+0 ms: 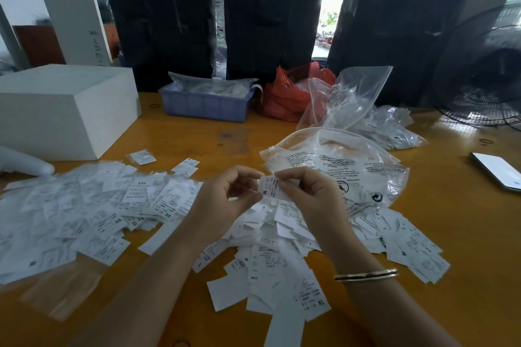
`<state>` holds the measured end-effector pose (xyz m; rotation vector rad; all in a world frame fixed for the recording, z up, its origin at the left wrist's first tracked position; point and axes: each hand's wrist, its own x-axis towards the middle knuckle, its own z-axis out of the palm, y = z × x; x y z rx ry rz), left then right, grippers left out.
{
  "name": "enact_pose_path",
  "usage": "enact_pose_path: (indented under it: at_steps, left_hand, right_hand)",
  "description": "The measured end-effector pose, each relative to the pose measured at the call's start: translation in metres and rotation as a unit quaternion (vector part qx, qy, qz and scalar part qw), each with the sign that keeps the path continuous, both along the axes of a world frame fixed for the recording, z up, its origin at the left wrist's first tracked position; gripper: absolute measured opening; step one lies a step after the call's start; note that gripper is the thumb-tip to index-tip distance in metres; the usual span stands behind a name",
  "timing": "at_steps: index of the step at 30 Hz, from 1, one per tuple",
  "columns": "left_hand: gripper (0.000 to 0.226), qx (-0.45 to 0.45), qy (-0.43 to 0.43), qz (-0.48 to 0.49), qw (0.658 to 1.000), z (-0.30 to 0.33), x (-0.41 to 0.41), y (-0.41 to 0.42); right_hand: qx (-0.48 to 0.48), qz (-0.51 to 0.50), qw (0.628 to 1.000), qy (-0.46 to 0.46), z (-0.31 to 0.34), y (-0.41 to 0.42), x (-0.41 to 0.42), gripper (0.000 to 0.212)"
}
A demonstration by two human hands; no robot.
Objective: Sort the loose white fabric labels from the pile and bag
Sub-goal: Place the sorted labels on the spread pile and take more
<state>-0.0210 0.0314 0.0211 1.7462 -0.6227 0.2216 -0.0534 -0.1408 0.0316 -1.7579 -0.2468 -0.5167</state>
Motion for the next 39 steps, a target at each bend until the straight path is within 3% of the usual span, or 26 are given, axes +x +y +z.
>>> enact_pose_path:
  at_steps: [9, 11, 15, 25, 27, 29, 31, 33, 36, 38, 39]
  left_hand:
    - [0.029, 0.015, 0.027, -0.024, 0.999, -0.001, -0.001, -0.002]
    - [0.032, 0.008, 0.032, -0.019, 0.999, -0.001, -0.002, -0.003]
    - [0.031, -0.038, 0.038, 0.02, 0.998, 0.001, 0.0, -0.001]
    - [0.029, -0.02, 0.043, 0.059, 0.997, 0.001, 0.002, 0.003]
    - [0.026, -0.041, 0.039, 0.122, 0.991, 0.005, 0.004, 0.008]
    - [0.02, -0.047, 0.028, 0.215, 0.975, 0.009, 0.008, 0.016]
    - [0.019, -0.026, -0.004, 0.308, 0.951, 0.01, 0.013, 0.027]
    - [0.022, 0.014, -0.04, 0.384, 0.922, 0.008, 0.019, 0.038]
    - [0.027, 0.116, -0.046, 0.444, 0.887, -0.002, 0.029, 0.053]
    - [0.03, 0.186, -0.023, 0.461, 0.867, -0.009, 0.032, 0.059]
    - [0.032, 0.224, -0.013, 0.47, 0.854, -0.012, 0.033, 0.06]
  right_hand:
    - [-0.17, 0.012, 0.985, -0.016, 0.0, 0.0, -0.002, 0.029]
    - [-0.149, 0.004, 0.989, 0.015, -0.001, 0.002, -0.001, 0.031]
    - [-0.012, -0.036, 0.997, 0.061, -0.001, -0.002, 0.003, 0.022]
    - [-0.105, 0.047, 0.988, 0.1, -0.01, 0.01, 0.002, 0.028]
    - [-0.079, -0.004, 0.994, 0.073, -0.002, 0.0, 0.011, 0.022]
    - [-0.08, -0.125, 0.989, 0.01, 0.011, -0.019, 0.029, 0.02]
    - [-0.128, -0.233, 0.964, -0.017, 0.024, -0.041, 0.051, 0.023]
    - [-0.221, -0.288, 0.931, 0.033, 0.029, -0.068, 0.074, 0.027]
    - [-0.445, -0.269, 0.83, 0.204, 0.017, -0.102, 0.095, 0.024]
    - [-0.526, -0.23, 0.772, 0.274, 0.008, -0.109, 0.095, 0.022]
    - [-0.54, -0.223, 0.762, 0.278, 0.004, -0.109, 0.094, 0.02]
